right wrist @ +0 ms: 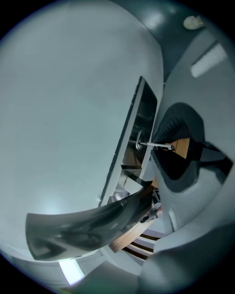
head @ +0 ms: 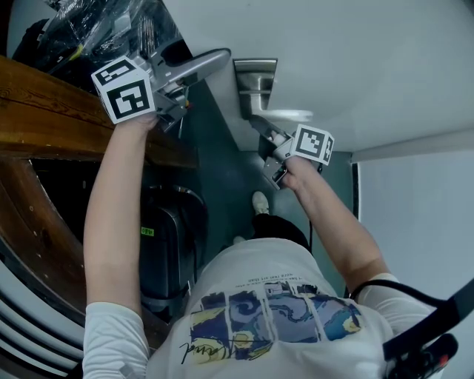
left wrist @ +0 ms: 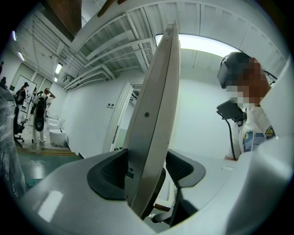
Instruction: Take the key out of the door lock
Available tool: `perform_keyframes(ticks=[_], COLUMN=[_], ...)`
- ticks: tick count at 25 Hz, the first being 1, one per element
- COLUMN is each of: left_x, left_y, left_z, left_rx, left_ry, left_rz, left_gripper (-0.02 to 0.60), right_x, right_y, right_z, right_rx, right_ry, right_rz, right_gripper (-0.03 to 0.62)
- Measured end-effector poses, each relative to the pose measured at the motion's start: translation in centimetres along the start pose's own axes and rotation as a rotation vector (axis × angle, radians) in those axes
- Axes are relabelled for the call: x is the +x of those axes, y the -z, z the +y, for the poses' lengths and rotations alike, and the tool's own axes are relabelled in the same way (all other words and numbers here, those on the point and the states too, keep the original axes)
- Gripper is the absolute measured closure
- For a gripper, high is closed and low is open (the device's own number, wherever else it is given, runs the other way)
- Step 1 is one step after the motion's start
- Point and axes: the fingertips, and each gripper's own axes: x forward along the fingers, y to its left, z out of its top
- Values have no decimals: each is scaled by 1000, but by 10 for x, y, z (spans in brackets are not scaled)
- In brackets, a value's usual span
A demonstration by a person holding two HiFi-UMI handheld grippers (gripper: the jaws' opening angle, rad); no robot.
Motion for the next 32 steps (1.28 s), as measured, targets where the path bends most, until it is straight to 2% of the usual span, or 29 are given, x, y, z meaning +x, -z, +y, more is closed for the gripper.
perform_keyframes(ticks=[5, 15, 32], left_x=[-1, -1, -2], left_y=[0, 0, -2], left_z=[0, -1, -2], left_rx=[-3, -5, -15], left_ry=[-5, -8, -16], left_rz=[-9, -11, -27], left_gripper=[319, 324, 333], right_x=[-1, -4, -15], right_y=[1, 1, 8], right_z=[-3, -2, 2], right_rx=[154, 247, 255], right_ry=[-8, -17, 40], right_rz=[-32, -80, -176], right_gripper=[568, 569, 569])
